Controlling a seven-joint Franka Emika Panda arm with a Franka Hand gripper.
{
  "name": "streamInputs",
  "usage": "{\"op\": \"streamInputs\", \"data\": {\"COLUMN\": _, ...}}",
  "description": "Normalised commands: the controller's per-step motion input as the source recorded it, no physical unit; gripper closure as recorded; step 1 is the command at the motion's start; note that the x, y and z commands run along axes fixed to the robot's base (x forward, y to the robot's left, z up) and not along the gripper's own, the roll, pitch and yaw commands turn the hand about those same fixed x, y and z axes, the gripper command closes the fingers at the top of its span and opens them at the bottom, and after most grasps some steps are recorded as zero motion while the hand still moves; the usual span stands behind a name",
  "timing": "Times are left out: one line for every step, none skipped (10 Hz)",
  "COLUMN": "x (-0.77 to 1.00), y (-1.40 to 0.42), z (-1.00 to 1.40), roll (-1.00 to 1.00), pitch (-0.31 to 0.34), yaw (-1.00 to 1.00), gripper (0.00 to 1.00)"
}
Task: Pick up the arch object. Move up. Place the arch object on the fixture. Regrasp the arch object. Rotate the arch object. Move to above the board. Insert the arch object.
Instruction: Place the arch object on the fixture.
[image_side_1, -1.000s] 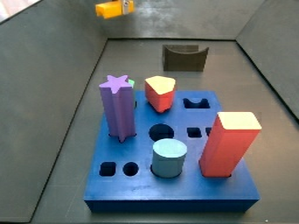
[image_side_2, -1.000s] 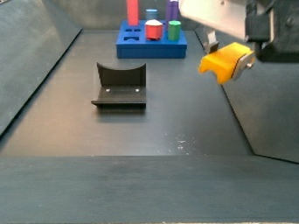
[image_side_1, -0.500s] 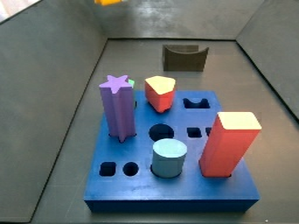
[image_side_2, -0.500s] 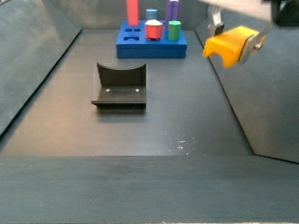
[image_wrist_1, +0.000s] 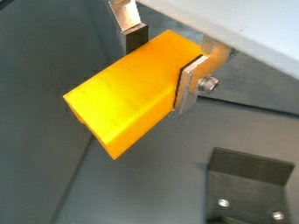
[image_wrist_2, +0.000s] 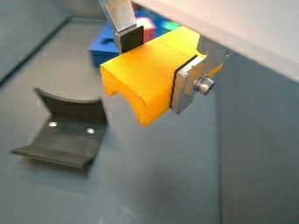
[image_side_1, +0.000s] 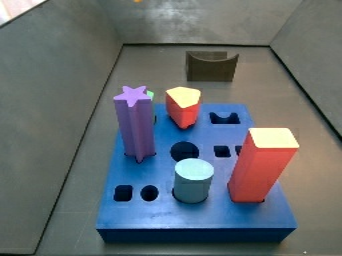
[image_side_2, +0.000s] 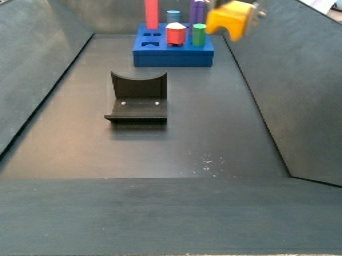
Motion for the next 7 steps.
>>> {"op": "streamInputs", "data": {"x": 1.0, "y": -0.54, "z": 0.15, "roll": 0.03, "pitch": 0.097, "yaw": 1.0, "gripper": 1.0}}
{"op": "streamInputs", "data": {"x": 1.0, "y": -0.48, "z": 0.14, "roll": 0.03, "pitch": 0.127, "yaw": 1.0, "gripper": 1.0}}
{"op": "streamInputs", "data": {"x": 1.0, "y": -0.43, "z": 0.12, "roll": 0.03, "pitch": 0.155, "yaw": 1.0, "gripper": 1.0}}
{"op": "streamInputs", "data": {"x": 1.0, "y": -0.36, "z": 0.11, "roll": 0.03, "pitch": 0.208, "yaw": 1.0, "gripper": 1.0}}
{"op": "streamInputs", "data": {"x": 1.0, "y": -0.32, "z": 0.1, "roll": 0.02, "pitch": 0.256, "yaw": 1.0, "gripper": 1.0}}
{"op": "streamInputs", "data": {"x": 1.0, "y": -0.26, "z": 0.08, "roll": 0.03, "pitch": 0.298, "yaw": 0.88, "gripper": 1.0}}
{"op": "streamInputs", "data": {"x": 1.0, "y": -0.24, "z": 0.07, "roll": 0.02, "pitch": 0.286, "yaw": 0.73, "gripper": 1.0}}
